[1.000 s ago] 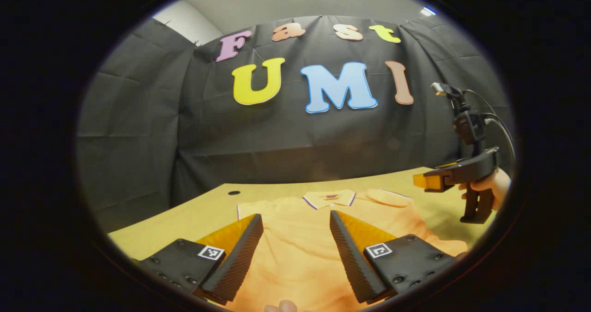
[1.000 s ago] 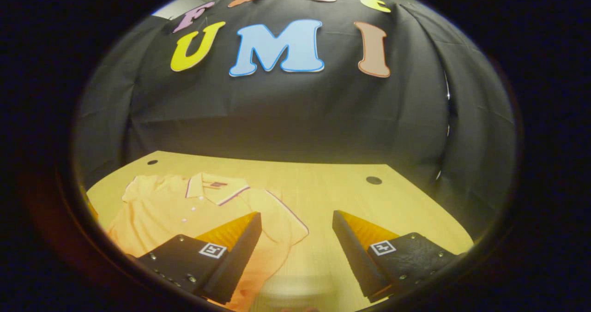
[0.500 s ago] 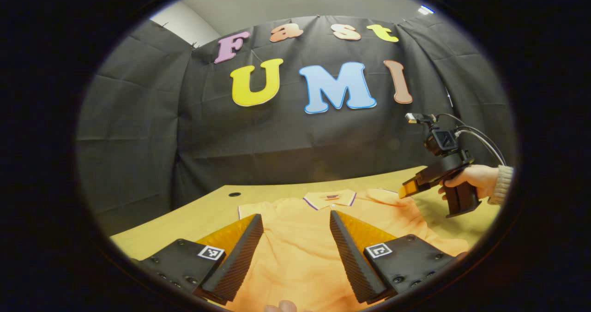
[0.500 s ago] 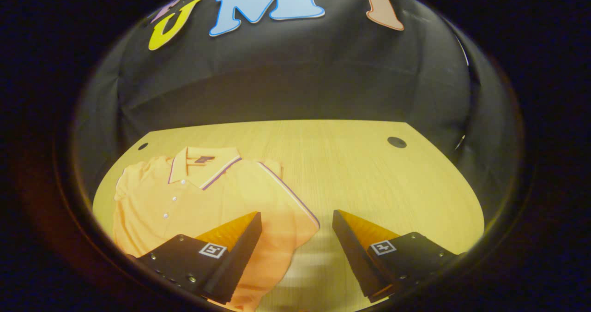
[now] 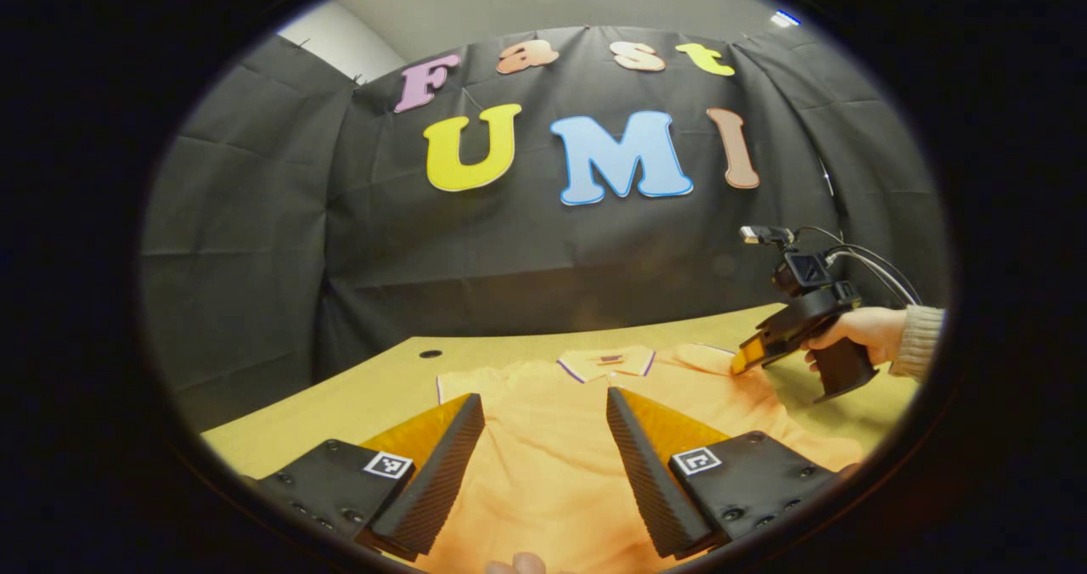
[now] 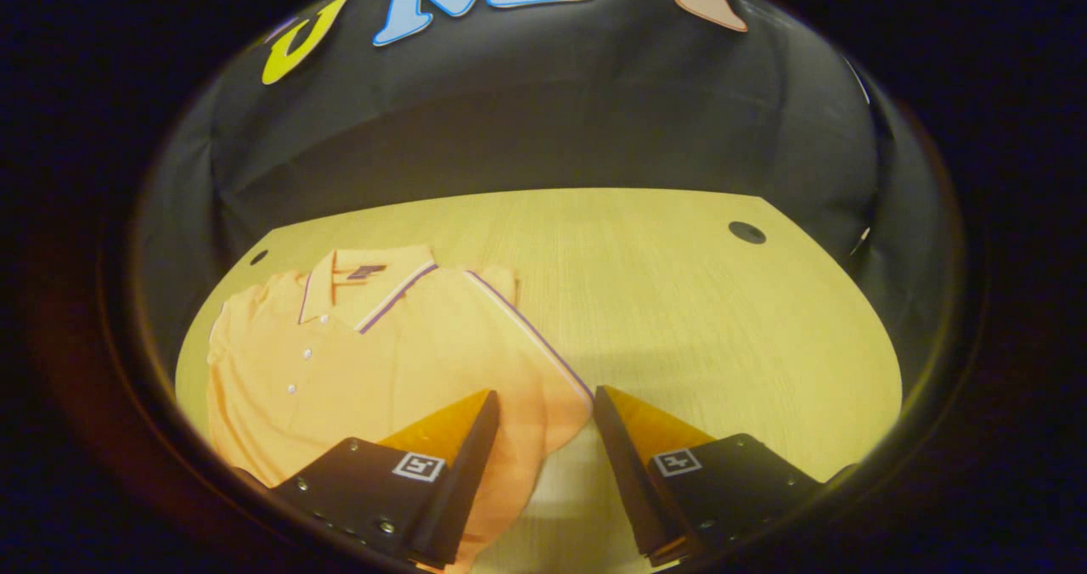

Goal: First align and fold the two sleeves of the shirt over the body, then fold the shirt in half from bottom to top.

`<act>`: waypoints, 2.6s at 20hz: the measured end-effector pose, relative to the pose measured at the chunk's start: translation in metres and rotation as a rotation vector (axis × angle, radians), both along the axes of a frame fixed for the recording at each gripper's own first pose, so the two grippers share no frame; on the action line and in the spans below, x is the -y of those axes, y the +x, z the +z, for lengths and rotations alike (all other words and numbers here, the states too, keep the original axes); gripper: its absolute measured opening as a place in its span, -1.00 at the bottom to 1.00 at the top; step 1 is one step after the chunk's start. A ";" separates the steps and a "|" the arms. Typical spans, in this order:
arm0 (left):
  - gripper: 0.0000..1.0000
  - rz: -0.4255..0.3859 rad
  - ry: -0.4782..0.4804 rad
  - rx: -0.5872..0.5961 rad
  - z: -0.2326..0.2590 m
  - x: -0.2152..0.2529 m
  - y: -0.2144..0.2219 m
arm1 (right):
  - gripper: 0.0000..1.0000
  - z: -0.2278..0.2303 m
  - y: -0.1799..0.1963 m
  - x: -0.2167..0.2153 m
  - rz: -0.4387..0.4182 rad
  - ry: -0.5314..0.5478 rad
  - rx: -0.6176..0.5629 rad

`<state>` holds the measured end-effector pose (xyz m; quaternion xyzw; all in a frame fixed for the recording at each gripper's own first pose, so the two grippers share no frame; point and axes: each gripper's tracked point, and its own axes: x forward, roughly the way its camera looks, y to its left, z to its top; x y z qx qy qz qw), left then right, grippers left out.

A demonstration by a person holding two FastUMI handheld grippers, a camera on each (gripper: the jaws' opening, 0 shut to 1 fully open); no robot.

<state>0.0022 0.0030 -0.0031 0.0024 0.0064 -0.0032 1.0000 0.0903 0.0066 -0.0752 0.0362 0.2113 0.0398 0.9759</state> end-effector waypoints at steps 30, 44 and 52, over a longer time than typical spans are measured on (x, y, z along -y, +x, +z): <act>0.89 0.024 -0.005 -0.015 -0.004 -0.012 -0.007 | -0.77 0.068 -0.022 -0.065 0.080 -0.165 0.193; 0.89 0.088 0.025 -0.019 -0.007 -0.045 -0.011 | -0.77 0.014 -0.047 -0.160 0.284 -0.283 0.107; 0.89 0.128 0.021 -0.036 -0.015 -0.067 -0.002 | -0.77 0.001 -0.048 -0.162 0.284 -0.299 0.110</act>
